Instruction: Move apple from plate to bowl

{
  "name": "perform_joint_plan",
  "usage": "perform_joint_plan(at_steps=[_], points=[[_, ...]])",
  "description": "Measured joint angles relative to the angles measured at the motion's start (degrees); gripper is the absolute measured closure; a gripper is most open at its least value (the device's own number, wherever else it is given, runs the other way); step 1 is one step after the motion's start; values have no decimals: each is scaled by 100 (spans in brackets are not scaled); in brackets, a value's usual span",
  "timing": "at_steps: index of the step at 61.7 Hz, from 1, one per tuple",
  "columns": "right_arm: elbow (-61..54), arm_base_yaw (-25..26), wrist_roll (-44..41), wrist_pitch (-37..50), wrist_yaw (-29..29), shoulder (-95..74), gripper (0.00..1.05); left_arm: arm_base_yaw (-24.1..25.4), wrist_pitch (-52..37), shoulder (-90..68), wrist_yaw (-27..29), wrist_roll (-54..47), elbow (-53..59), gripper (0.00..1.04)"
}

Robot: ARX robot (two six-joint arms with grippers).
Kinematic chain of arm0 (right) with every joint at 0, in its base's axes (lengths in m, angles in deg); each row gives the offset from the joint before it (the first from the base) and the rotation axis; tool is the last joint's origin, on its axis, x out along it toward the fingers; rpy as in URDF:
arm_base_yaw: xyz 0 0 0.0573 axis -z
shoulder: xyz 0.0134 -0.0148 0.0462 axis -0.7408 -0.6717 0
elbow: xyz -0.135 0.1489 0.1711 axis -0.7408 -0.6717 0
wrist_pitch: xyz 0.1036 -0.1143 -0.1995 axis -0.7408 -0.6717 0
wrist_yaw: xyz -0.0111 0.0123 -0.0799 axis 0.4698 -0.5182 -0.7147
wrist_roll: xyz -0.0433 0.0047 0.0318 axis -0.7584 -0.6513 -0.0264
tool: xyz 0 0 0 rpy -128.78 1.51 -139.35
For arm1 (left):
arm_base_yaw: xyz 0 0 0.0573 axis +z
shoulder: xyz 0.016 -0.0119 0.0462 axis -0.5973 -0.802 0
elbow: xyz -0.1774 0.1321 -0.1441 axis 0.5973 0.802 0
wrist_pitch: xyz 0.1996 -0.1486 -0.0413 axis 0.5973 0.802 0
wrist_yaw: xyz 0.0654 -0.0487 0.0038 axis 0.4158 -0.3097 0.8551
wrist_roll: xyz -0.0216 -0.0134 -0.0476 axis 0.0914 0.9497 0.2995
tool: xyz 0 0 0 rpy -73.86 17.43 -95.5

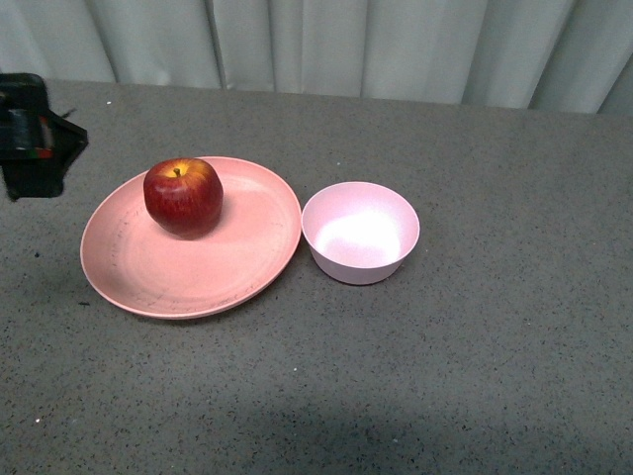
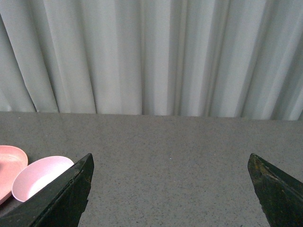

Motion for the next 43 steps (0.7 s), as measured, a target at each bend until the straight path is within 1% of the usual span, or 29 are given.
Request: perform_joint_plan(at_steps=[20,27,43], points=[[0,0,0,0,-2,0,9,-221,22,-1250,22,-125,-1038,7],[0,0,0,0,-2,0,9,-306,114,-1482,-81,-122,-1224,7],[0,0,0,0,-2,0,9,-514,188,-2015,-129,-140,-1554,7]])
